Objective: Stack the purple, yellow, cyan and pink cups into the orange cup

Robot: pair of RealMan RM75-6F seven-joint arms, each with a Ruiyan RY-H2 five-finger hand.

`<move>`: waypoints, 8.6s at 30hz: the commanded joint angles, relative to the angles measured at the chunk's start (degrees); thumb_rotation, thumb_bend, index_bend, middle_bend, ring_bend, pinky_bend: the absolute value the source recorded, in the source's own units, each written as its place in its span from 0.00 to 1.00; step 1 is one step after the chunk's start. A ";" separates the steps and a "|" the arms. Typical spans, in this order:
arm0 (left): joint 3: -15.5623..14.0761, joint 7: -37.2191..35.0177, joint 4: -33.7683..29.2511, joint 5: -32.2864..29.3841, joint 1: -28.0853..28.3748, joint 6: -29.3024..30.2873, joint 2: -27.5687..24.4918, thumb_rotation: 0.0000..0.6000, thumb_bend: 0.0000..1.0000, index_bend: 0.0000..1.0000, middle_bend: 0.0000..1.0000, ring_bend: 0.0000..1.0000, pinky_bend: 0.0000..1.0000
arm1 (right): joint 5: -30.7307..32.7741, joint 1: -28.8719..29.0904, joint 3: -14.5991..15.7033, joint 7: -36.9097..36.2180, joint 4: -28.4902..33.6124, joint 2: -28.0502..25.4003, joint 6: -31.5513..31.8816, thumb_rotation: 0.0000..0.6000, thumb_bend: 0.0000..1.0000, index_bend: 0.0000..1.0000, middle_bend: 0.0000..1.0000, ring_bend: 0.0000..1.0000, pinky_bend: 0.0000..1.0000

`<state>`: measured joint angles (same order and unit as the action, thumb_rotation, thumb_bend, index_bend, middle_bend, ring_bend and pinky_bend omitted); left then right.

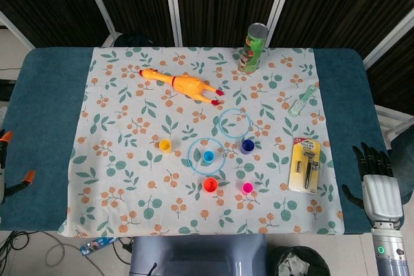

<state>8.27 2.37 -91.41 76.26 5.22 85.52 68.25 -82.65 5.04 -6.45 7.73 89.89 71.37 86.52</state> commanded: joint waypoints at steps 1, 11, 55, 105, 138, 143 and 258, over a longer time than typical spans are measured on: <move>0.04 0.16 -0.02 -0.09 0.01 0.02 0.05 1.00 0.22 0.03 0.00 0.00 0.00 | 0.14 -0.04 -0.17 -0.17 -0.10 -0.08 0.09 1.00 0.33 0.01 0.00 0.00 0.06; -0.22 0.20 -0.80 0.66 -0.67 1.39 -0.47 1.00 0.22 0.03 0.00 0.00 0.00 | -0.23 0.20 0.50 -0.67 0.26 -0.52 -1.08 1.00 0.33 0.01 0.00 0.00 0.06; 0.70 -2.18 -0.10 -0.83 -0.60 0.47 -0.87 1.00 0.22 0.03 0.00 0.00 0.00 | 24.20 33.92 -9.22 8.25 0.82 4.11 -41.55 1.00 0.33 0.20 0.00 0.00 0.06; 1.96 -2.58 0.10 -3.46 -0.53 -0.29 -1.16 1.00 0.22 0.03 0.00 0.00 0.00 | 36.62 42.83 -5.21 15.26 -7.56 14.92 -39.15 1.00 0.42 0.49 0.00 0.00 0.08; 2.05 -3.01 -0.10 -3.69 -0.63 -0.36 -1.31 1.00 0.22 0.03 0.00 0.00 0.00 | 7.06 34.84 2.79 16.55 19.07 7.02 -25.32 1.00 0.42 0.49 0.00 0.00 0.08; 2.25 -3.30 0.00 -4.06 -0.63 -0.51 -1.40 1.00 0.22 0.03 0.00 0.00 0.00 | 6.04 35.21 2.82 16.65 17.47 9.21 -25.75 1.00 0.42 0.49 0.00 0.00 0.08; 4.56 26.00 2.87 -26.30 42.41 -42.08 13.27 1.00 0.17 0.25 0.00 0.00 0.00 | 5.21 16.34 1.54 -1.59 -1.59 -0.40 -11.73 1.00 0.41 0.04 0.00 0.00 0.06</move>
<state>13.26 27.85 -88.84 50.53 47.14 43.04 81.00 -77.46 21.39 -4.89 6.13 88.30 70.94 74.78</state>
